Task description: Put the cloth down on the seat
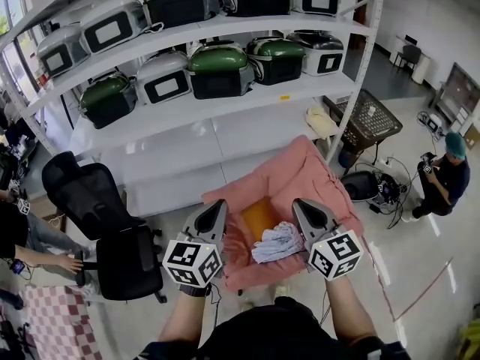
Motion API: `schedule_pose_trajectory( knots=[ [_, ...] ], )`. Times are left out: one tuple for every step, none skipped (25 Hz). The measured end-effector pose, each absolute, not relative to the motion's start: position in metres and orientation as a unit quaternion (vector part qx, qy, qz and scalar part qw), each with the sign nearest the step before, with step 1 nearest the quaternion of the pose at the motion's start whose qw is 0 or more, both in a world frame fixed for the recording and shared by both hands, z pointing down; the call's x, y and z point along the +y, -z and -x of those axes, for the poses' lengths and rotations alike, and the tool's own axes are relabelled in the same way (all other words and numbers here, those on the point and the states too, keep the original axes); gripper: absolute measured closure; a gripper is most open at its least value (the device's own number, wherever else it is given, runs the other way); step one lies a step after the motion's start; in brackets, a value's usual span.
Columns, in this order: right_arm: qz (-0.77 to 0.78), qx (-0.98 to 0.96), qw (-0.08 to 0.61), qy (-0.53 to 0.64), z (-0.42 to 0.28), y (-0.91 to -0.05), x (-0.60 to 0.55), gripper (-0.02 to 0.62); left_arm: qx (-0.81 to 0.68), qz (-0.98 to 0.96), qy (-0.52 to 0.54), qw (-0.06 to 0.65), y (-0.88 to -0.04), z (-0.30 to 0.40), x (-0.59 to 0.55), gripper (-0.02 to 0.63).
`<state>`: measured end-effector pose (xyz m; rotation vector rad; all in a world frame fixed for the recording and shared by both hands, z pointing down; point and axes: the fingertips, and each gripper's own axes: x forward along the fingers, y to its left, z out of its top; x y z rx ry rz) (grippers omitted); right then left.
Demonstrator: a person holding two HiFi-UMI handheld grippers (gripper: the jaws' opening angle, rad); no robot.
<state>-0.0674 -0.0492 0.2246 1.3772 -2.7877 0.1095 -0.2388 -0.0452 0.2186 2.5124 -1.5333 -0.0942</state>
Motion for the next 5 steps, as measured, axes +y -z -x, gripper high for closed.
schedule_pose_trajectory(
  knots=[
    [-0.443,-0.896,0.016,-0.035,0.0681,-0.2242,-0.0487,0.591,-0.519,-0.849,0.033,0.099,-0.2186,0.2399,-0.0447,0.6],
    [-0.444,-0.895,0.016,-0.034,0.0686,-0.2239,-0.0483,0.592,-0.519,-0.849,0.033,0.098,-0.2185,0.2406,-0.0445,0.6],
    [-0.444,-0.895,0.016,-0.033,0.069,-0.2237,-0.0481,0.592,-0.519,-0.849,0.034,0.098,-0.2182,0.2412,-0.0445,0.6],
    [-0.445,-0.895,0.016,-0.032,0.0694,-0.2236,-0.048,0.591,-0.519,-0.849,0.034,0.097,-0.2179,0.2417,-0.0446,0.6],
    [-0.445,-0.895,0.016,-0.031,0.0698,-0.2235,-0.0479,0.591,-0.518,-0.849,0.034,0.095,-0.2176,0.2423,-0.0448,0.6]
  ],
)
